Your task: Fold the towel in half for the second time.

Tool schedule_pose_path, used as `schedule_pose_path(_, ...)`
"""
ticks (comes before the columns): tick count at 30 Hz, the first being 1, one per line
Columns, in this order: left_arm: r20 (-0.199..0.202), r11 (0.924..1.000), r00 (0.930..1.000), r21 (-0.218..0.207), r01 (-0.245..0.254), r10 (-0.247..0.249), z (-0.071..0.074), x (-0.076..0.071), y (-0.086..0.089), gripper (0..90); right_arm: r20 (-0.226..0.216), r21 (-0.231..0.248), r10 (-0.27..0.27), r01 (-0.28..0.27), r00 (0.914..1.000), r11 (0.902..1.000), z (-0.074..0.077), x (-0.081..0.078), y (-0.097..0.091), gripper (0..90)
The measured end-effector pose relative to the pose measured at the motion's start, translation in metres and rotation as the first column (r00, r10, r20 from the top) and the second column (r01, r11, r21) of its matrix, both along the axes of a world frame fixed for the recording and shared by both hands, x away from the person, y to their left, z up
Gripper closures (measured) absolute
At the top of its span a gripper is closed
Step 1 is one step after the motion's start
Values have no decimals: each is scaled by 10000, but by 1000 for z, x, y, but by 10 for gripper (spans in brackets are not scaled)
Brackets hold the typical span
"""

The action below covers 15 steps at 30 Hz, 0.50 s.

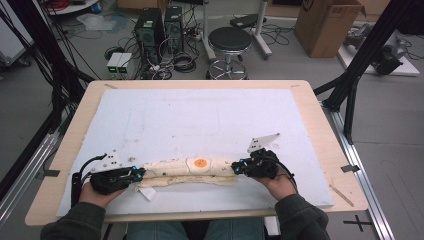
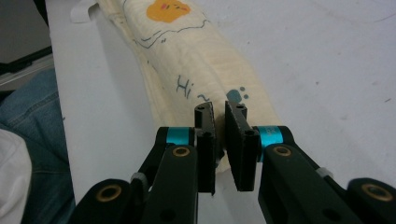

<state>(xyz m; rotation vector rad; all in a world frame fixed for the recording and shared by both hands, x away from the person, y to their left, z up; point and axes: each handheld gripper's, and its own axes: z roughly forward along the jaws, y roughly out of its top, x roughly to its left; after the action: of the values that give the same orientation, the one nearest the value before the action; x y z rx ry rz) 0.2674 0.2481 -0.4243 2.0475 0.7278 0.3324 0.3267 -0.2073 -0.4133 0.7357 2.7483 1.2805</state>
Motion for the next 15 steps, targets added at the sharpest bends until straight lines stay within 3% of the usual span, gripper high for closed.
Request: schedule_pose_path(15,-117,10000,9999,87,-30,31,-6,-10,1,858,-69,-138,-21,20,10000,9999,-9,-6,-2,830)
